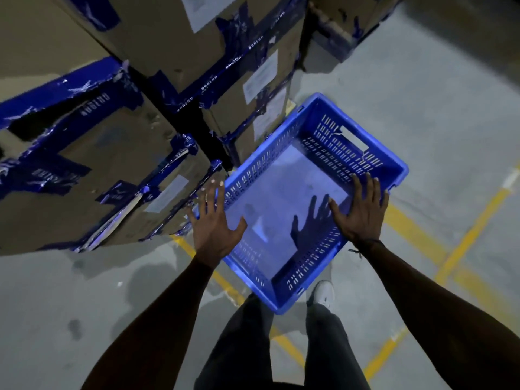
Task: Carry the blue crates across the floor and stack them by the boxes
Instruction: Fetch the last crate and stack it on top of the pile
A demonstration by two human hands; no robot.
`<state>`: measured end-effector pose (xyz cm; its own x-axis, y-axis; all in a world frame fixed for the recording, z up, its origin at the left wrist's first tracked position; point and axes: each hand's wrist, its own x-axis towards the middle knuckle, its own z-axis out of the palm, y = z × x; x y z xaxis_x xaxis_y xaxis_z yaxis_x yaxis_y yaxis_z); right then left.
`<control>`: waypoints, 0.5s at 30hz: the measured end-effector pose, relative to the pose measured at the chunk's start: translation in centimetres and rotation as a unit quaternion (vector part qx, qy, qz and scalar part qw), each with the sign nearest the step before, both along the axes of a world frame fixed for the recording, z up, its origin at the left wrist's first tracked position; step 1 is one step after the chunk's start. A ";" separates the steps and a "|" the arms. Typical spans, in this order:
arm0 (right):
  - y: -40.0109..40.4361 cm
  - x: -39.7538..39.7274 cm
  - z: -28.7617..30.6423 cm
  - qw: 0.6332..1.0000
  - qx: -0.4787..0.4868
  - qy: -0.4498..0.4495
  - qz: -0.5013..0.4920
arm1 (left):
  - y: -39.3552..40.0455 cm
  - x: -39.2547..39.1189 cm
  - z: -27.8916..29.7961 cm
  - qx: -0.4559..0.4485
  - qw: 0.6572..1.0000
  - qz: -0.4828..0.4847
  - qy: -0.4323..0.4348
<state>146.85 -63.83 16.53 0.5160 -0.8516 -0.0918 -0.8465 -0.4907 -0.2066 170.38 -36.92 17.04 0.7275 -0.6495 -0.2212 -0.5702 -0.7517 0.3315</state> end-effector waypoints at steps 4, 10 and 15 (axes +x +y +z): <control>0.7 0.1 0.4 1.000 -0.001 0.021 -0.003 | -0.1 0.6 0.3 -0.002 1.000 -0.010 0.005; 0.0 0.2 0.5 1.000 -0.002 0.030 -0.005 | -0.2 0.0 -0.1 0.033 0.999 -0.012 -0.007; 0.9 0.3 0.4 0.999 -0.014 0.039 -0.012 | 0.0 0.7 -0.5 0.031 0.999 -0.016 -0.011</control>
